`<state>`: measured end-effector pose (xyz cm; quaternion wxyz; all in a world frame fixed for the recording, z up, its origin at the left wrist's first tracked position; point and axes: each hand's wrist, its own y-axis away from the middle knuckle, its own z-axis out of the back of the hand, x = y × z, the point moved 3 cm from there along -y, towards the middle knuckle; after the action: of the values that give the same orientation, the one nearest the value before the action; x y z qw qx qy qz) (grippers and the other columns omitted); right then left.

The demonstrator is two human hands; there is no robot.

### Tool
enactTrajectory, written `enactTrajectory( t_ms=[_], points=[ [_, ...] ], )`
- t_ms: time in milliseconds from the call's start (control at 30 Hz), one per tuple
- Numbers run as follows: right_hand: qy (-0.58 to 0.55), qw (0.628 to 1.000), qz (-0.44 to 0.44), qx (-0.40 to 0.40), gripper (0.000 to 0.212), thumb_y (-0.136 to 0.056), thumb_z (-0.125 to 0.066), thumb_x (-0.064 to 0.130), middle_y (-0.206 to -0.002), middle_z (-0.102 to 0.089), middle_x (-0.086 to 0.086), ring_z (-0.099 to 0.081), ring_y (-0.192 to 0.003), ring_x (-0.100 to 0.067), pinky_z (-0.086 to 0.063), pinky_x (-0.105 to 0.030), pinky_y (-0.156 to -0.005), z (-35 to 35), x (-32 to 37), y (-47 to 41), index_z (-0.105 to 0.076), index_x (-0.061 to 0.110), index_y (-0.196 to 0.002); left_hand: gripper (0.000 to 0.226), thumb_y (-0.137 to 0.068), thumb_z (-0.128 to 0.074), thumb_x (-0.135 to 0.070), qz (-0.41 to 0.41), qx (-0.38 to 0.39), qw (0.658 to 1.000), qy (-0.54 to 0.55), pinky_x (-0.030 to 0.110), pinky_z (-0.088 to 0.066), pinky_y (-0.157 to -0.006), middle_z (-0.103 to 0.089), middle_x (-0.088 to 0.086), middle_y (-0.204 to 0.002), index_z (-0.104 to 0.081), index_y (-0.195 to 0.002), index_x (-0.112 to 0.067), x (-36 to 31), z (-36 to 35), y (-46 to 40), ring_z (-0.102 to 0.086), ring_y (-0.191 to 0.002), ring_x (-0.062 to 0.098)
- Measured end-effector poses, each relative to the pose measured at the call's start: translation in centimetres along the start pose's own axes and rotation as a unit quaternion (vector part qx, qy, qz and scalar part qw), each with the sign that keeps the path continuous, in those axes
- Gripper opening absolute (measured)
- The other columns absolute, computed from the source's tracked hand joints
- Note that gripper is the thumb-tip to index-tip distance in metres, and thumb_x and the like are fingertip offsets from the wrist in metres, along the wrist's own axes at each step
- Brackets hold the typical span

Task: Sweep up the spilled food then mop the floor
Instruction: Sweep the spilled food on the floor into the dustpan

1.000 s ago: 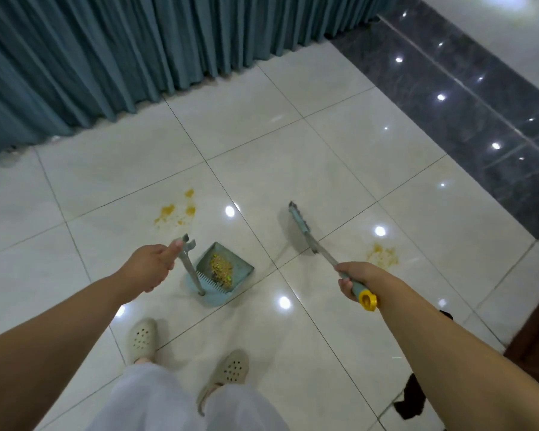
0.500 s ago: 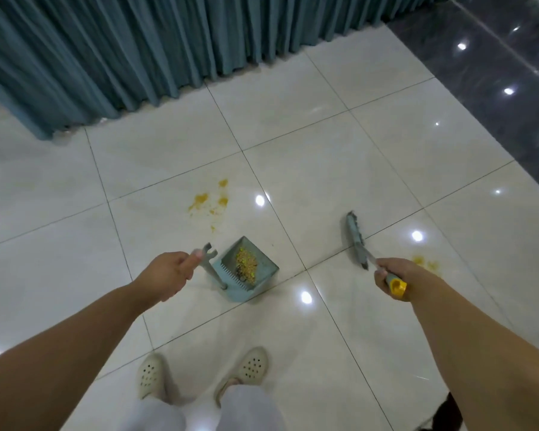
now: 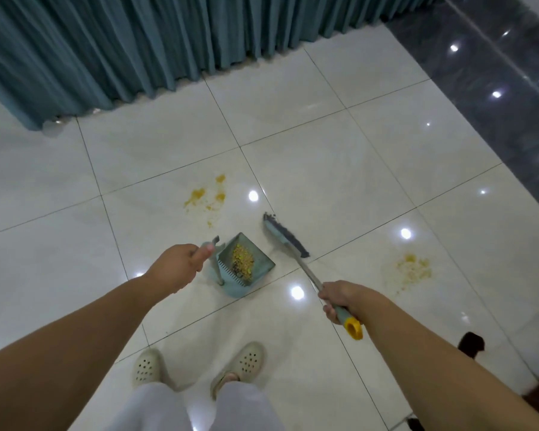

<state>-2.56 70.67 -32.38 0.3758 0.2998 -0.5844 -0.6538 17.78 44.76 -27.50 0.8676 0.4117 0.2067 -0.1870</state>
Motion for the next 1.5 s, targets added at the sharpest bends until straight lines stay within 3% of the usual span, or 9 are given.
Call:
enactTrajectory(
  t_ms=[100, 233, 367, 600, 800, 967, 1067, 1300, 1500],
  points=[
    [0.024, 0.999, -0.003, 0.041, 0.006, -0.097, -0.044, 0.012, -0.062, -0.042, -0.006, -0.037, -0.039, -0.009, -0.035, -0.014, -0.034, -1.6, -1.9, 1.6, -0.049, 0.011, -0.101, 0.059, -0.093, -0.036, -0.058, -0.006, -0.002, 1.0, -0.004, 0.023, -0.038, -0.046, -0.05, 0.007, -0.054, -0.057, -0.072, -0.007, -0.1, 0.0, 0.0, -0.045, -0.043, 0.019],
    [0.025, 0.997, 0.005, 0.079, 0.004, -0.098, -0.041, 0.011, -0.049, -0.041, -0.004, -0.035, -0.031, -0.009, -0.032, -0.013, -0.032, -1.1, -3.1, 4.5, -0.045, 0.011, -0.095, 0.058, -0.094, -0.038, -0.057, -0.008, -0.001, 1.0, 0.005, 0.023, -0.038, -0.045, -0.049, 0.007, -0.053, -0.056, -0.072, -0.007, 0.0, 0.0, 0.3, -0.045, -0.042, 0.02],
    [0.01, 0.998, 0.025, 0.059, 0.02, -0.099, -0.04, 0.011, -0.05, -0.038, -0.004, -0.034, -0.033, -0.009, -0.03, -0.013, -0.032, 1.2, -3.6, 6.0, -0.049, 0.015, -0.116, 0.058, -0.093, -0.039, -0.058, -0.003, -0.001, 1.0, 0.017, 0.023, -0.037, -0.045, -0.049, 0.007, -0.055, -0.055, -0.071, -0.007, 0.2, -0.1, 0.6, -0.044, -0.044, 0.02],
    [0.029, 0.998, 0.055, -0.013, 0.02, -0.1, -0.042, 0.011, -0.065, -0.042, -0.007, -0.036, -0.041, -0.01, -0.035, -0.013, -0.033, 2.2, -1.6, 4.3, -0.046, 0.022, -0.117, 0.059, -0.092, -0.039, -0.06, 0.001, -0.001, 1.0, 0.03, 0.023, -0.037, -0.046, -0.049, 0.006, -0.056, -0.054, -0.071, -0.007, 0.6, -0.2, 0.9, -0.043, -0.046, 0.02],
    [0.056, 0.998, 0.032, -0.019, 0.023, -0.1, -0.044, 0.015, -0.064, -0.043, -0.007, -0.036, -0.049, -0.011, -0.036, -0.012, -0.034, -0.2, -0.3, 1.8, -0.047, 0.013, -0.122, 0.057, -0.092, -0.041, -0.059, -0.002, 0.002, 0.999, 0.04, 0.022, -0.035, -0.045, -0.048, 0.006, -0.055, -0.053, -0.069, -0.008, 0.8, -0.3, 0.6, -0.042, -0.046, 0.02],
    [0.025, 0.999, 0.009, 0.045, 0.015, -0.099, -0.043, 0.012, -0.044, -0.043, -0.005, -0.035, -0.032, -0.009, -0.034, -0.013, -0.032, -2.0, -1.8, 3.0, -0.048, 0.015, -0.113, 0.057, -0.092, -0.041, -0.059, -0.011, 0.009, 0.998, 0.053, 0.022, -0.035, -0.044, -0.049, 0.006, -0.057, -0.054, -0.07, -0.008, 1.0, -0.2, 0.3, -0.042, -0.046, 0.02],
    [-0.008, 0.997, 0.009, 0.071, 0.014, -0.098, -0.045, 0.012, -0.045, -0.04, -0.004, -0.033, -0.033, -0.009, -0.033, -0.013, -0.03, -1.7, -2.0, 4.7, -0.048, 0.013, -0.112, 0.056, -0.093, -0.039, -0.059, -0.017, 0.009, 0.999, 0.042, 0.024, -0.035, -0.046, -0.05, 0.006, -0.058, -0.054, -0.069, -0.01, 1.2, 0.0, 0.5, -0.044, -0.047, 0.02],
    [-0.037, 0.999, 0.028, 0.027, 0.014, -0.099, -0.046, 0.013, -0.045, -0.042, -0.005, -0.034, -0.031, -0.009, -0.033, -0.012, -0.029, -1.8, -2.3, 7.0, -0.05, 0.013, -0.112, 0.057, -0.091, -0.042, -0.059, -0.004, 0.034, 0.996, 0.078, 0.023, -0.035, -0.043, -0.049, 0.007, -0.059, -0.053, -0.071, -0.007, 3.0, 0.4, 2.5, -0.043, -0.047, 0.02],
    [-0.025, 0.998, 0.047, -0.016, 0.011, -0.099, -0.048, 0.014, -0.061, -0.041, -0.009, -0.035, -0.025, -0.009, -0.034, -0.011, -0.029, -3.1, -0.2, 5.6, -0.047, 0.011, -0.109, 0.054, -0.091, -0.045, -0.057, 0.016, 0.034, 0.994, 0.104, 0.02, -0.032, -0.039, -0.047, 0.005, -0.053, -0.052, -0.068, -0.008, 5.8, 1.3, 5.1, -0.04, -0.042, 0.016]
  ],
)
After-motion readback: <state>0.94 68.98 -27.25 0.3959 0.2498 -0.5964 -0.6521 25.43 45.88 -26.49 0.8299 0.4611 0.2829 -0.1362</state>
